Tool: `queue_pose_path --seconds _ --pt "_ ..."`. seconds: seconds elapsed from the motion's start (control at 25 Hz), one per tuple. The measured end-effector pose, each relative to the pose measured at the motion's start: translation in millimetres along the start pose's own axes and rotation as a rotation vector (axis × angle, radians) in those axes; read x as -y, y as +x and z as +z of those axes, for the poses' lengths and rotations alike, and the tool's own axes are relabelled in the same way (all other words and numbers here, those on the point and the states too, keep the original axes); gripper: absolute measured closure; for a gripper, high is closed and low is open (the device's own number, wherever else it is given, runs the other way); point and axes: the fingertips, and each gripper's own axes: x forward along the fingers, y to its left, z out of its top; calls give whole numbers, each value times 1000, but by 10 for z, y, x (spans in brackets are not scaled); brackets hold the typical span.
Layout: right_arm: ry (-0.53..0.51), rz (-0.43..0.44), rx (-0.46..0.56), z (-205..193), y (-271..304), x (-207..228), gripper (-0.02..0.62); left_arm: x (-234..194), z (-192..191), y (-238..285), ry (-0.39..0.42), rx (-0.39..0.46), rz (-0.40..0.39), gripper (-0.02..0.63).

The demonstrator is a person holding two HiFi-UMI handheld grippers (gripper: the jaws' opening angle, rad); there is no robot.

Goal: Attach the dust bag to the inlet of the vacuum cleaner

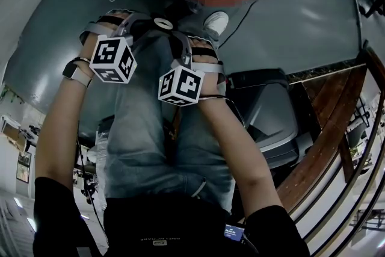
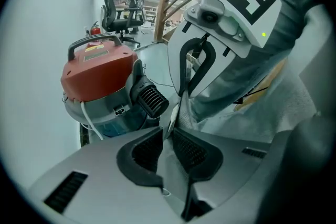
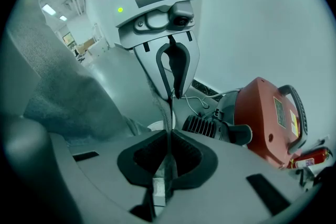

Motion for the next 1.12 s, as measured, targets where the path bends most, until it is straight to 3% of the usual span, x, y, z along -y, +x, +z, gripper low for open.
queue_pose_path --seconds 0.16,0.8,1.12 --pt "58 -32 -7 -72 48 42 549 -28 38 122 27 -1 24 563" --pt "220 -158 21 -103 -57 293 549 -280 255 76 189 -12 137 575" --pt "265 -146 27 -143 -43 341 548 -341 309 97 277 -38 126 575"
